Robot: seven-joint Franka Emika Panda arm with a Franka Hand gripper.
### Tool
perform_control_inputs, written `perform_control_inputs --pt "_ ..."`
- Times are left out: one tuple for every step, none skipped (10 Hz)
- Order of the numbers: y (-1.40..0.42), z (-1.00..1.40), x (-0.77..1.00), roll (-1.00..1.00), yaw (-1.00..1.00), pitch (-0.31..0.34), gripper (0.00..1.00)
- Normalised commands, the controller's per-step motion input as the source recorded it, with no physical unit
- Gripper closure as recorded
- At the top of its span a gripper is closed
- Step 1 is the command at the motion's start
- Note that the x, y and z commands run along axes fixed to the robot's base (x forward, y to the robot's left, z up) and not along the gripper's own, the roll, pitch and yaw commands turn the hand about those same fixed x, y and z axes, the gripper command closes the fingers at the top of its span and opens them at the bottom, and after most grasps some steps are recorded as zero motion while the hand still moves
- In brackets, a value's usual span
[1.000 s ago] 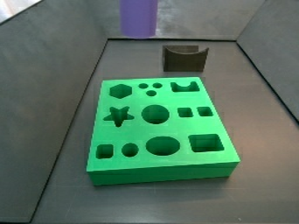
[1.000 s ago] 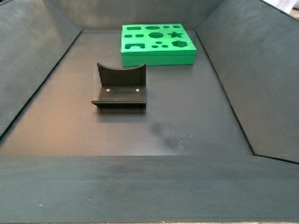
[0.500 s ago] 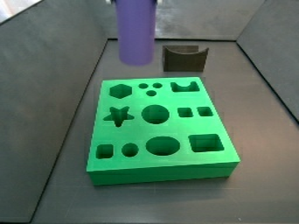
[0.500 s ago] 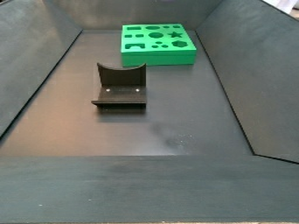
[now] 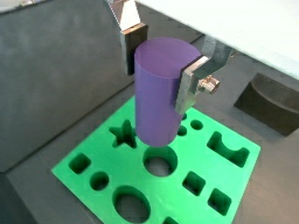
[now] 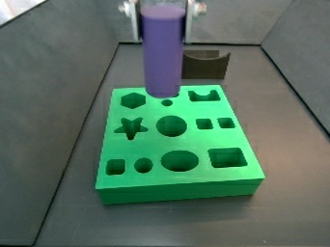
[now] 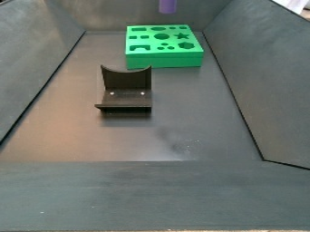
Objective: Pick up the round object. Move up. Move to above the board. Insert the round object.
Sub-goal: Insert the round object.
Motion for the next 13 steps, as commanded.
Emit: perform_control_inputs --pt "-0.05 -0.38 0.35 0.21 0.06 -0.044 1.0" --pt "-0.04 -0.36 0.34 0.21 0.06 -0.037 1.0" --pt "-0.03 -0.37 0.33 0.21 0.07 -0.041 1.0" --pt "-0.02 -0.38 0.32 0.21 0.07 -0.037 1.0" --pt "-0.02 -0.36 0.29 0.2 0.06 -0.04 1.0" --pt "0.0 0.0 0.01 0.02 0.0 0.0 1.0" --pt "0.0 -0.04 0.0 0.0 0.0 0.0 1.0" --pt "0.0 -0.24 0.0 0.06 0.0 -0.05 1.0" --pt "-0.01 -0.32 0.0 0.11 0.03 -0.066 1.0" --pt "0.0 -0.31 0.0 0.1 0.03 -0.059 1.0" --pt "0.0 -0.29 0.0 0.09 0.02 -0.06 1.0" --pt "0.0 -0.26 0.0 0.08 0.0 -0.06 1.0" --pt "-0.03 -0.26 0.0 0.08 0.0 -0.061 1.0"
